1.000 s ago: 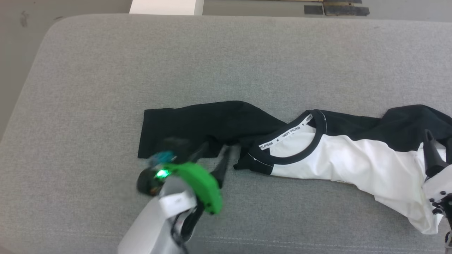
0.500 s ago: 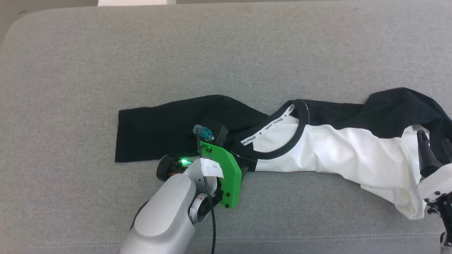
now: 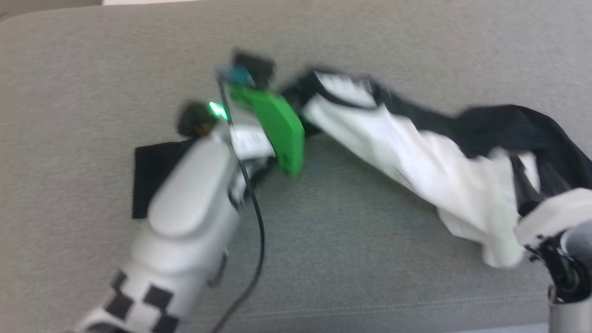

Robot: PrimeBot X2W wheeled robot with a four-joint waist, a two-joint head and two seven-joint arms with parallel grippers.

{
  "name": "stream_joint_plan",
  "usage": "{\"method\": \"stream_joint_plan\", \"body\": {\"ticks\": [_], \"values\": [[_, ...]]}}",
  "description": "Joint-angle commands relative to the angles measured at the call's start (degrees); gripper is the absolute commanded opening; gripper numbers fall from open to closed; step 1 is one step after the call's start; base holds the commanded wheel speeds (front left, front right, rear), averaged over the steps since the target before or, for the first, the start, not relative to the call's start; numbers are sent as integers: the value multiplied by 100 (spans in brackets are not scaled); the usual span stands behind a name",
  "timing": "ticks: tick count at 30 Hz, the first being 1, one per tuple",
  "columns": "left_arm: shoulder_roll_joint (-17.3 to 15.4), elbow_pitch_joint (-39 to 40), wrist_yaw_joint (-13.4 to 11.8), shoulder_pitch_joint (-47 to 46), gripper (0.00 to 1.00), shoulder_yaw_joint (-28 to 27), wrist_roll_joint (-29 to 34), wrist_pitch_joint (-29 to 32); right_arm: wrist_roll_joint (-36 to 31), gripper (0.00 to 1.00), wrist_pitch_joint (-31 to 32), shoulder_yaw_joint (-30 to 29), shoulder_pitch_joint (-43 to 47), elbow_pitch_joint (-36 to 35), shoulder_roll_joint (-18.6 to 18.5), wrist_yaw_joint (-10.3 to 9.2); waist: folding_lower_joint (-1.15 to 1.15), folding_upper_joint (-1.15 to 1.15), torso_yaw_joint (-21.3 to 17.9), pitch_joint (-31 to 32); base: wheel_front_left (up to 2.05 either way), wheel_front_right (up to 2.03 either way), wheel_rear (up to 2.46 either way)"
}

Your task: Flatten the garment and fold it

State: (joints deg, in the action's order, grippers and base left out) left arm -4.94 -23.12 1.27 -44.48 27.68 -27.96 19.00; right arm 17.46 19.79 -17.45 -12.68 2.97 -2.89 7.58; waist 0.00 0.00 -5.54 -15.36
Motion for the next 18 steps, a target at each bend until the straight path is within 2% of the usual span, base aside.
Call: {"method": "stream_joint_plan", "body": {"ticks": [1,7,8,9,10,14,18], "values": [[-83,-184,-70,-268,0,-65,123,-117,24,100,-57,104,-116,47,1,-9,0,0,-317,-210,0,0,0],[-173,-1275,-119,-763,0,-118,279,-402,104,100,-180,447,-223,289,1,-9,0,0,-692,-454,0,0,0],[-158,-1418,-111,-783,7,-126,264,-455,119,100,-205,461,-219,322,1,-9,0,0,-708,-477,0,0,0],[-141,-1584,-93,-798,49,-119,258,-523,124,100,-226,474,-207,359,1,-9,0,0,-716,-495,0,0,0],[-130,-1699,-83,-809,100,-115,257,-596,128,100,-238,480,-195,381,1,-9,0,0,-714,-504,0,0,0],[-65,-1972,-51,-891,100,-224,168,-1132,86,100,-260,412,-138,393,1,-9,0,0,-552,-489,0,0,0],[-58,-1881,-1,-938,100,-472,11,-1920,-60,100,-186,332,-103,266,2,-9,0,0,-250,-304,0,0,0]]}}
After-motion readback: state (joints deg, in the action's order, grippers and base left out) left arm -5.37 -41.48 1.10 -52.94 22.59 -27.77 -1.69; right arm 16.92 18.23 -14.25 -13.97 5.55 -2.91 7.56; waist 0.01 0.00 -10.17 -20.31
